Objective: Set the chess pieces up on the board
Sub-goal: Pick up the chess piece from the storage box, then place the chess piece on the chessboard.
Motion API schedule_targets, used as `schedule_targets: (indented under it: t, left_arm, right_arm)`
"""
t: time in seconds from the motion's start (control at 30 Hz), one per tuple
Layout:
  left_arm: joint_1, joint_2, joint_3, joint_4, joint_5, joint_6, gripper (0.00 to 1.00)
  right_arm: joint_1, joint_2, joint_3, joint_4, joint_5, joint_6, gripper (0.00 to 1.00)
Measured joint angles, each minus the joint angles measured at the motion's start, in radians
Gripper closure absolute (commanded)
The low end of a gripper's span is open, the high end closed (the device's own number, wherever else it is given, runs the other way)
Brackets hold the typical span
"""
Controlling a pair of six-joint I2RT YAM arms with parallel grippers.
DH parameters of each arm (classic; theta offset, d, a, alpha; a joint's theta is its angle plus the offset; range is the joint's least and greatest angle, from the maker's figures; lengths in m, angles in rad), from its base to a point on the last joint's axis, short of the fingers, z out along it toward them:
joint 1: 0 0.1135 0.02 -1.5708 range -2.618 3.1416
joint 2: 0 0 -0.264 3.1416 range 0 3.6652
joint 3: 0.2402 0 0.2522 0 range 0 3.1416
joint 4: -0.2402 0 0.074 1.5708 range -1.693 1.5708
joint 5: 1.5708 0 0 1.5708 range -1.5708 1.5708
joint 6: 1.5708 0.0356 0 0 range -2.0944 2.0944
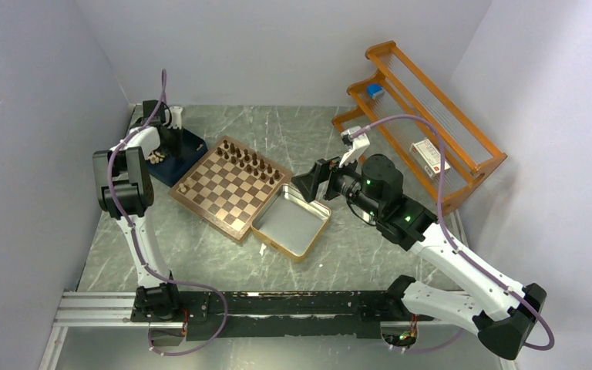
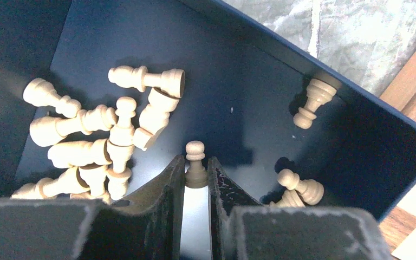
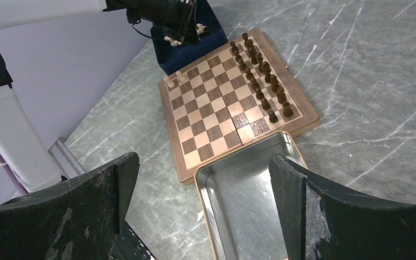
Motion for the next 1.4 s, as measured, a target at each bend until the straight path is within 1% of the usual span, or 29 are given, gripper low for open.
schedule_targets:
  t: [0.3, 0.53, 0.77, 0.97, 1.1, 1.17, 1.27, 1.33, 1.4]
  left_arm:
    - [0.000, -0.018, 0.006, -0.026, -0.002, -0.043, 0.81]
    - [0.000, -0.076, 0.006, -0.037, -0.006, -0.083, 0.82]
    - [0.000, -0.206, -0.027, -0.025, 0.009, -0.117, 0.82]
    - [-0.002, -0.347, -0.122, 0.016, 0.117, -0.154, 0.82]
    - [-0.022, -0.456, -0.223, 0.055, 0.201, -0.189, 0.81]
    - [-0.054, -0.518, -0.279, 0.077, 0.237, -0.202, 0.81]
    - [-0.131, -0.597, -0.337, 0.094, 0.269, -0.206, 0.81]
    - [-0.192, -0.638, -0.365, 0.096, 0.286, -0.200, 0.82]
    - [-0.245, -0.672, -0.393, 0.103, 0.319, -0.197, 0.82]
  right_arm:
    - [0.000, -0.011, -0.026, 0.026, -0.023, 0.027, 0.06]
    - [0.000, -0.016, -0.039, 0.037, -0.027, 0.059, 0.07]
    - [0.000, -0.013, -0.082, 0.070, -0.044, 0.124, 0.07]
    - [0.000, 0.068, -0.078, 0.096, -0.065, 0.163, 0.08]
    - [-0.026, 0.166, -0.033, 0.093, -0.089, 0.154, 0.15]
    - [-0.068, 0.216, 0.003, 0.095, -0.125, 0.153, 0.23]
    - [-0.137, 0.265, 0.037, 0.117, -0.192, 0.162, 0.41]
    - [-0.175, 0.286, 0.043, 0.140, -0.237, 0.181, 0.48]
    - [-0.213, 0.317, 0.050, 0.170, -0.294, 0.205, 0.52]
